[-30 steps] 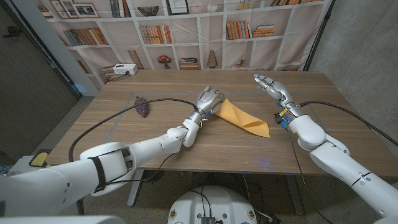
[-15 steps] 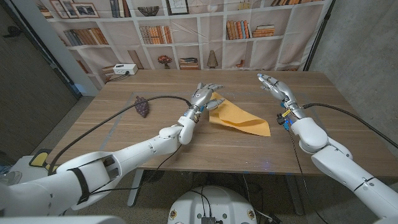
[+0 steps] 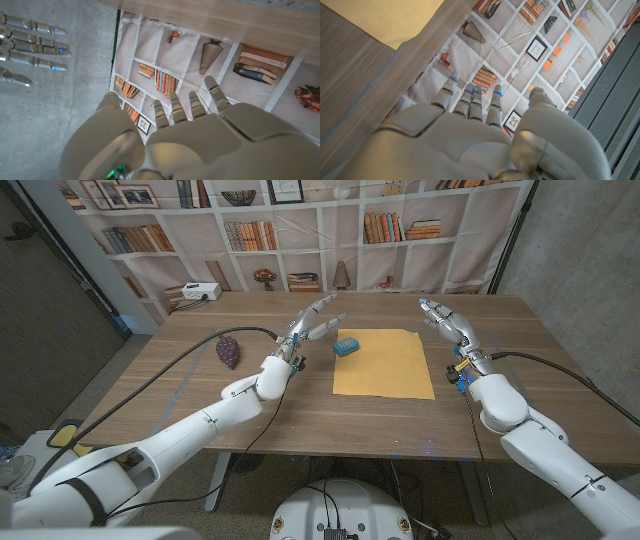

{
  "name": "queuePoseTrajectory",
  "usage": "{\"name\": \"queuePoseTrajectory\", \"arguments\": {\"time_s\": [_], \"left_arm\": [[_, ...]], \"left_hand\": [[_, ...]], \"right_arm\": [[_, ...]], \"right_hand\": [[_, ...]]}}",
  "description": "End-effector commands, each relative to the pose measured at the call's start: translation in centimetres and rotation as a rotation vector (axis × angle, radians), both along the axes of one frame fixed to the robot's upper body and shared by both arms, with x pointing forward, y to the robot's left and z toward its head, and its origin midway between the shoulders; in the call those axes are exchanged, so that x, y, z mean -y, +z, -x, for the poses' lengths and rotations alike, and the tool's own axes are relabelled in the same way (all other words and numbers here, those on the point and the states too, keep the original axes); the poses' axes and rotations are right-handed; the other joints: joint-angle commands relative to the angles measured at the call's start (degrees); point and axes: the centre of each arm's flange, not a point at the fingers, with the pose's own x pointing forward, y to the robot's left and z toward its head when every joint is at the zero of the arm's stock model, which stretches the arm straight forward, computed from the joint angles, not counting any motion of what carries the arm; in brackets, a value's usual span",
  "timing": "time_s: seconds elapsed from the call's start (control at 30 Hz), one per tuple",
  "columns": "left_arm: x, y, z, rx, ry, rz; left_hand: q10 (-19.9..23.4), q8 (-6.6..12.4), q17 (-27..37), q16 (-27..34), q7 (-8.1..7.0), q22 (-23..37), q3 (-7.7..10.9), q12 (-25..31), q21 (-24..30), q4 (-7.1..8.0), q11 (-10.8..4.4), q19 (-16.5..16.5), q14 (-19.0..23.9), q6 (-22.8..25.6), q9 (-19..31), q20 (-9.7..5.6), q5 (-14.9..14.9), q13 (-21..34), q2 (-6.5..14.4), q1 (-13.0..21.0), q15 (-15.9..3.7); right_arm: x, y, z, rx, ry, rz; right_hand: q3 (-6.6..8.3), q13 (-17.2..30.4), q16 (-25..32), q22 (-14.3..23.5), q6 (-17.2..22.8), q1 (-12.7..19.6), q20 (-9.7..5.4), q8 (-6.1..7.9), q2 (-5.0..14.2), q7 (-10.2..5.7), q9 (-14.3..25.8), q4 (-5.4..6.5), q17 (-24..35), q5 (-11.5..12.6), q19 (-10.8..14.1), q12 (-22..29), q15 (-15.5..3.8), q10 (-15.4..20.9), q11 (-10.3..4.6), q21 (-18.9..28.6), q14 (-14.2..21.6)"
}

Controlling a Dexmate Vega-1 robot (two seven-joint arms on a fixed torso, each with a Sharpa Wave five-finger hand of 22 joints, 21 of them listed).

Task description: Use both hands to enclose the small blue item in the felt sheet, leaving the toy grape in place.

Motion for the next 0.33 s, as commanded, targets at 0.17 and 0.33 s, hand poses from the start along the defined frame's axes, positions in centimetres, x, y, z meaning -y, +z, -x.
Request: {"name": "queuePoseTrajectory", "arguments": {"time_s": [0.17, 0.33], "left_arm": [[-8.5, 0.9, 2.6, -0.160, -0.223, 0.286], [-10.1, 0.3, 2.1, -0.205, -0.206, 0.349]], "left_hand": [[-1.9, -0.25, -0.1, -0.1, -0.30, 0.2, -0.18, -0.1, -1.2, 0.70, -0.01, -12.5, -1.8, -1.7, -0.1, 0.37, 0.3, -0.9, 0.5, -1.9, 0.93], [-2.7, -0.30, -0.2, 0.1, -0.32, 0.2, -0.26, -0.1, -1.8, 1.02, 0.21, -12.9, -2.1, -2.6, -0.1, 0.45, 0.4, -1.3, 0.9, -2.6, 1.14]], "right_arm": [[2.8, 1.6, 1.8, 0.036, -0.161, -0.128], [2.0, 1.9, 1.0, 0.066, -0.139, -0.162]], "right_hand": [[-1.30, -0.4, -0.3, 0.0, 1.3, -1.8, 1.38, 0.44, -1.48, 0.08, 0.0, 0.04, -0.8, 0.8, -1.3, 0.6, -0.86, 1.6, -0.49, -0.4, 0.3], [-1.48, -0.6, -0.5, -0.1, 1.2, -2.2, 2.55, 0.29, -1.70, 0.15, 0.0, 0.01, -1.3, 1.1, -1.6, 0.3, -1.65, 0.9, -1.14, -0.4, -0.1]]}}
